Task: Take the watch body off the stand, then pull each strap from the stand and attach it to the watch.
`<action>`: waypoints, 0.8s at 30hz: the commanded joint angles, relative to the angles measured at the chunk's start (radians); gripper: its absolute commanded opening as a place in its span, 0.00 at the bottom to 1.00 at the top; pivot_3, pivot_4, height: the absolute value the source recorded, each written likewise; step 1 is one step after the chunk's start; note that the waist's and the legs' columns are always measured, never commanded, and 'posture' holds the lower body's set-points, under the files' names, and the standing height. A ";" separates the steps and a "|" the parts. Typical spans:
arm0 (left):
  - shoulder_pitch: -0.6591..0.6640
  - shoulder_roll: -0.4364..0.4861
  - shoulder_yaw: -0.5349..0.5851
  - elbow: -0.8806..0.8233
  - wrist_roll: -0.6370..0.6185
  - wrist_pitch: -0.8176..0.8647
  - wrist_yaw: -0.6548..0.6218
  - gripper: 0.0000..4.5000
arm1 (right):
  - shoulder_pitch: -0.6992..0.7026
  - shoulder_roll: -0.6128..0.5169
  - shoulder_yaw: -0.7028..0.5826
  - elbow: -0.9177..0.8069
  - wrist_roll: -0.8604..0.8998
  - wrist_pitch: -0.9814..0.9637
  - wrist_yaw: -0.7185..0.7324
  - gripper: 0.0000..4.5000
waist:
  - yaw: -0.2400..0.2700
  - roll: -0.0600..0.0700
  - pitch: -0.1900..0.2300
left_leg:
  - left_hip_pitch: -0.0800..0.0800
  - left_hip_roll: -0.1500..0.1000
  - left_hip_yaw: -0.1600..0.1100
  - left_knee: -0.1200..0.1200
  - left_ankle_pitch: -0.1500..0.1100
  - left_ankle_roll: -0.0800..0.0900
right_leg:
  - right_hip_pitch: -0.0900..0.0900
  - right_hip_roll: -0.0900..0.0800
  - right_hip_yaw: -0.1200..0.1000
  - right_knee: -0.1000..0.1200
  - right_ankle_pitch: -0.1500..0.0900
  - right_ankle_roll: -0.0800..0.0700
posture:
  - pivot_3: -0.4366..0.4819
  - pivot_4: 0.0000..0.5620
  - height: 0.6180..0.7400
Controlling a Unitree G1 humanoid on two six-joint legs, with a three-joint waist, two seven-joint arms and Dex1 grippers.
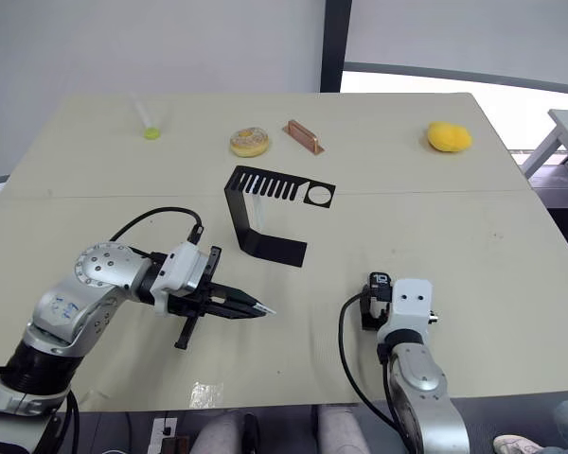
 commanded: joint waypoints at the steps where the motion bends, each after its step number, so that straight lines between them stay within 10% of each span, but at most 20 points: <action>1: 0.001 0.001 0.012 -0.039 0.001 -0.011 0.005 0.00 | -0.013 0.012 0.007 0.004 -0.010 -0.013 -0.002 0.99 | 0.000 0.000 0.000 | 0.000 0.000 0.000 0.000 0.000 0.000 | 0.000 0.000 0.000 0.000 0.000 0.000 | 0.48 0.27 1.00; 24: 0.003 -0.001 0.006 -0.051 0.005 -0.008 0.016 0.00 | -0.034 0.058 -0.004 0.051 -0.016 -0.014 -0.002 0.99 | -0.001 -0.001 0.000 | 0.000 0.000 0.000 0.001 0.000 0.000 | 0.000 0.000 0.000 0.001 0.000 0.000 | 0.48 0.27 1.00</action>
